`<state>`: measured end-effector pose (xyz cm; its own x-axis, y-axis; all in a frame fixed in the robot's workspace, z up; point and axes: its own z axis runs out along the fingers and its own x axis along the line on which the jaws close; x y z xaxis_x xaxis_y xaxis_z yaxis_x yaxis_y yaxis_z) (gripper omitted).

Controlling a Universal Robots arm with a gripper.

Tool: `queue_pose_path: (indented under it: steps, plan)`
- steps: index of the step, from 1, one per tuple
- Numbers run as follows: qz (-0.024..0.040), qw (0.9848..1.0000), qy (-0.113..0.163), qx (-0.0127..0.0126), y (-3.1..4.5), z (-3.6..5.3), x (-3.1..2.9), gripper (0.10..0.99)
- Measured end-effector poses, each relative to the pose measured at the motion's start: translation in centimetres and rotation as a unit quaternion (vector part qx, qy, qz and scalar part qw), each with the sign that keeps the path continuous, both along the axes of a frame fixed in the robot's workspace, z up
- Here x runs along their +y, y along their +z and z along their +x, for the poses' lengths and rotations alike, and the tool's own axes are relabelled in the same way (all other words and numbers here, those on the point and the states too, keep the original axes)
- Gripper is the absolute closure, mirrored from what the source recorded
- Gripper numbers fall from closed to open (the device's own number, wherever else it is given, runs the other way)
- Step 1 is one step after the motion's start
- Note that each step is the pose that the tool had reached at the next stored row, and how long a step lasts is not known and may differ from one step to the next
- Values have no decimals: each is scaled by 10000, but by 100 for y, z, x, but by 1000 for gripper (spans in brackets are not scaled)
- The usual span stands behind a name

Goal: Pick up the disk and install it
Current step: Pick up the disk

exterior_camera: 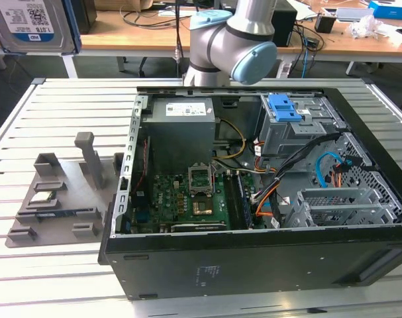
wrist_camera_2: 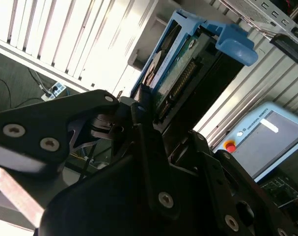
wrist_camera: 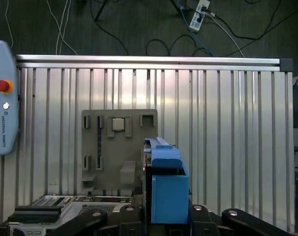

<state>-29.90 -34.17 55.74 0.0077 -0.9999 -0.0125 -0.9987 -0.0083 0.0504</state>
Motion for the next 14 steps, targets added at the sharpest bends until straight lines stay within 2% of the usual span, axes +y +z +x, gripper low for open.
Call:
queue_pose_path:
  steps: [9,14]
  plan:
    - [0,10000,1,9,0,422,0,722]
    - [0,10000,1,12,0,603,0,722]
